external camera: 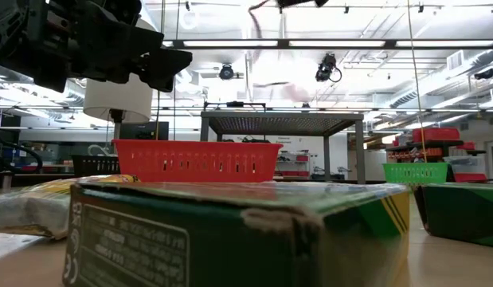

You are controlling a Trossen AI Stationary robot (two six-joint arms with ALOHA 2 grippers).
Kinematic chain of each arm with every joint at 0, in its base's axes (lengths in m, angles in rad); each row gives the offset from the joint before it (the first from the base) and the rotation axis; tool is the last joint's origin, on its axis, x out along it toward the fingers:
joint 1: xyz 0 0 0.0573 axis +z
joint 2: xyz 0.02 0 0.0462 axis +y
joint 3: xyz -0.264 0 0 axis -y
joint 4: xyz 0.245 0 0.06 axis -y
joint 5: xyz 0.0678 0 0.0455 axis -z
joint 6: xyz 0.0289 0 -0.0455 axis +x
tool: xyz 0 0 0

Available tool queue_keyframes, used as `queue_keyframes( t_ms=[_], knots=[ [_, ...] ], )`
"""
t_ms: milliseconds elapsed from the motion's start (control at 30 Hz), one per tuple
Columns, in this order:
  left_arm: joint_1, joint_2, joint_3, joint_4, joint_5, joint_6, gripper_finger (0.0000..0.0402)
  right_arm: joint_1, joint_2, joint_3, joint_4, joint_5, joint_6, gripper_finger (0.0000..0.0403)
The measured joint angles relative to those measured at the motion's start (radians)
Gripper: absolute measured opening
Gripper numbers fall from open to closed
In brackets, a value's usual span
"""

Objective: Pick & Place Office Desk Supplies
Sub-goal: Put the red rubber band into the red bin

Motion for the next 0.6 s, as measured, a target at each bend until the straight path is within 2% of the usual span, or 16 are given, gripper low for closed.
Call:
queue_keyframes(
  t_ms=[267, 600],
  knots=[
    [0.0, 0.0, 0.0, -0.009, 0.0, 0.001, 0.0252, -0.077, 0.114, 0.0, 0.116, -0.189, -0.07, 0.0],
    [0.0, 0.0, 0.001, -0.019, 0.0, 0.002, 0.0252, -0.107, 0.221, 0.0, 0.139, -0.294, -0.079, 0.0]
  ],
)
